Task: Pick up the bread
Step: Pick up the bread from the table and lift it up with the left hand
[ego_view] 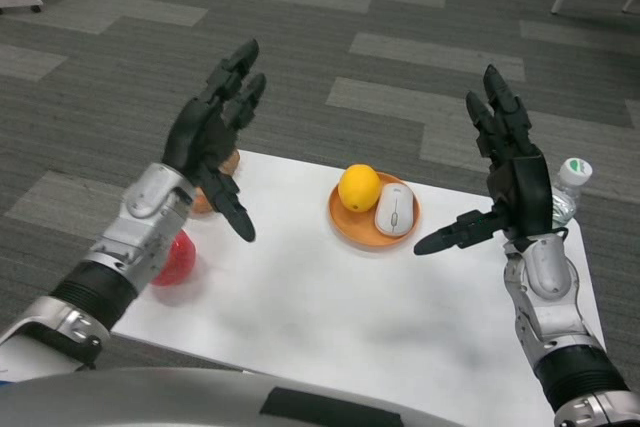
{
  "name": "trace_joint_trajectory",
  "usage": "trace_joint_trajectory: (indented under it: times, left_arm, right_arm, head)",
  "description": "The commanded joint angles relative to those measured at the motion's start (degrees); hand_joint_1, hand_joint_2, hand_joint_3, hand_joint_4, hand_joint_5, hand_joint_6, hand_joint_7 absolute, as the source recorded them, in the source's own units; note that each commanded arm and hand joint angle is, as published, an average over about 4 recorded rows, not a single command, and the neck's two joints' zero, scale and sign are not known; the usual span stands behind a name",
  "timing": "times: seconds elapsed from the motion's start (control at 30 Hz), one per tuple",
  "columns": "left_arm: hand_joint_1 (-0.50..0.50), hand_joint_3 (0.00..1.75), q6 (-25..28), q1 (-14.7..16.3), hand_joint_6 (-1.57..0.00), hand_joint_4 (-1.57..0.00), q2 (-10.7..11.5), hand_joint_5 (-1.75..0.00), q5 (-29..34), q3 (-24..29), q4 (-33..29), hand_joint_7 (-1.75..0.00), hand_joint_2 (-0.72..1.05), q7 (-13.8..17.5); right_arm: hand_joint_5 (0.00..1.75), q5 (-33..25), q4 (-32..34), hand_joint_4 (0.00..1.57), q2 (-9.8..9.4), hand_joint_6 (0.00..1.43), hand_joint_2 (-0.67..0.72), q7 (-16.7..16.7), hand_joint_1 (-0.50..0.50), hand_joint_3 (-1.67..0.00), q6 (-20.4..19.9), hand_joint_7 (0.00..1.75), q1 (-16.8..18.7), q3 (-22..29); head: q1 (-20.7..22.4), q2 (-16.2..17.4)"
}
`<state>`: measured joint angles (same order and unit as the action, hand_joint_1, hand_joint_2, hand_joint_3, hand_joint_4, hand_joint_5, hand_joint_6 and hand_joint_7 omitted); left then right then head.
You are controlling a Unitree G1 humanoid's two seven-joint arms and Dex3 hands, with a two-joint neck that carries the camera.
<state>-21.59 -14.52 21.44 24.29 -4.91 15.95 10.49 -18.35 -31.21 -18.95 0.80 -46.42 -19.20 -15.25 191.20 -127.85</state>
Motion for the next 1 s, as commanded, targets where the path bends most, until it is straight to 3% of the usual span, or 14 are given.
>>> trace_joint_trajectory:
  times: [0.03,0.17,0.27,0.5,0.73,1.0]
  left_arm:
    - [-0.48,0.09,10.9,2.0,0.00,0.00,1.8,0.00,-8.0,7.9,-7.9,-0.14,-0.55,3.3]
    - [-0.48,0.07,23.9,3.0,0.00,0.00,2.3,-0.03,-18.3,15.4,-15.2,-0.14,-0.55,6.3]
    - [-0.48,0.04,30.4,2.7,0.00,0.00,3.0,-0.05,-25.0,17.8,-17.0,-0.14,-0.55,7.4]
    - [-0.48,0.09,44.0,-1.5,0.00,0.00,3.7,-0.05,-40.3,15.6,-17.7,-0.14,-0.59,9.2]
    - [-0.48,0.09,51.0,-6.5,0.00,0.00,2.6,-0.10,-47.2,11.2,-15.3,-0.14,-0.64,9.2]
    - [-0.48,0.09,52.9,-14.0,0.00,0.00,2.7,-0.10,-48.5,7.2,-4.3,-0.14,-0.64,9.2]
  right_arm:
    - [0.19,-0.5,-0.5,0.00,-0.97,0.00,0.15,-0.3,-0.33,0.00,-0.2,0.00,0.6,0.7]
    - [0.19,-0.5,-1.0,0.00,-1.41,0.00,0.15,-0.3,-0.33,0.00,-0.2,0.00,0.7,0.8]
    - [0.19,-0.5,-1.6,0.00,-1.74,0.00,0.15,-0.3,-0.34,0.00,-0.2,0.00,0.7,0.7]
    - [0.19,-0.6,-2.7,0.00,-2.14,0.00,0.15,-0.3,-0.33,0.00,-0.2,0.00,0.7,0.6]
    - [0.19,-0.6,-3.3,0.00,-2.23,0.00,0.15,-0.3,-0.33,0.00,-0.2,0.00,0.7,0.4]
    - [0.19,-0.6,-3.4,0.00,-2.23,0.00,0.15,-0.3,-0.33,0.00,-0.2,0.00,0.9,0.2]
  head:
    - [0.2,-0.1]
    - [0.8,-0.5]
    - [1.1,-0.6]
    - [1.8,-0.9]
    - [2.2,-0.9]
    - [2.1,-0.8]
